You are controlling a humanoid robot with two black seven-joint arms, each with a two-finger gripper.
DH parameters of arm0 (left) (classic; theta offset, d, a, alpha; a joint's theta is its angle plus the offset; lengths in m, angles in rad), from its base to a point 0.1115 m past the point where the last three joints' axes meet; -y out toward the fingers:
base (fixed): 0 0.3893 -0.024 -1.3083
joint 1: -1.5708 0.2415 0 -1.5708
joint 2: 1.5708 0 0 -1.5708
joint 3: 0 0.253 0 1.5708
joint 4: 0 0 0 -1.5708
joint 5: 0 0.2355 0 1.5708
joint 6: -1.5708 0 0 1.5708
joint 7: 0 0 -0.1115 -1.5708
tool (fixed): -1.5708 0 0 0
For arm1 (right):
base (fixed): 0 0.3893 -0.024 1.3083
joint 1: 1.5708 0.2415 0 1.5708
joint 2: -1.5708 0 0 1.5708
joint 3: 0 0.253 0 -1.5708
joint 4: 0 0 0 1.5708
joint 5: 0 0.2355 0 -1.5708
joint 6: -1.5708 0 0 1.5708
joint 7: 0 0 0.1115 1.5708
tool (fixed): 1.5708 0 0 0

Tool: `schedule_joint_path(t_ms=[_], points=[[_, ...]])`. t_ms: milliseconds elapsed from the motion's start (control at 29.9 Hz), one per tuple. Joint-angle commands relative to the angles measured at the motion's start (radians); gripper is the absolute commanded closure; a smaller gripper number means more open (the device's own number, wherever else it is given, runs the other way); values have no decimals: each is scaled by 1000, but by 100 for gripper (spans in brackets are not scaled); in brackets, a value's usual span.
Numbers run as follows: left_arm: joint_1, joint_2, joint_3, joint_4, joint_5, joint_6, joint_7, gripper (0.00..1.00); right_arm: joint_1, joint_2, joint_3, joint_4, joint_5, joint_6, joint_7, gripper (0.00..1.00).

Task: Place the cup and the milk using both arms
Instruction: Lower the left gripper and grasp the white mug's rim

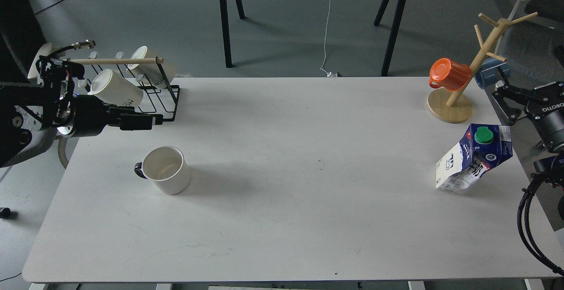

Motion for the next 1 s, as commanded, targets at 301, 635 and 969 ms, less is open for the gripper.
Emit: schedule_joint_path(t_ms=[301, 635, 969], points=[[28, -104, 15, 108, 119, 0, 0, 0, -19, 0, 5, 3, 0, 0, 0, 1], [47, -132, 16, 169, 118, 0, 0, 0, -21, 0, 0, 6, 0, 0, 0, 1], [70, -132, 125, 172, 121, 96, 0, 29, -30, 0, 5, 6, 0, 0, 0, 1]])
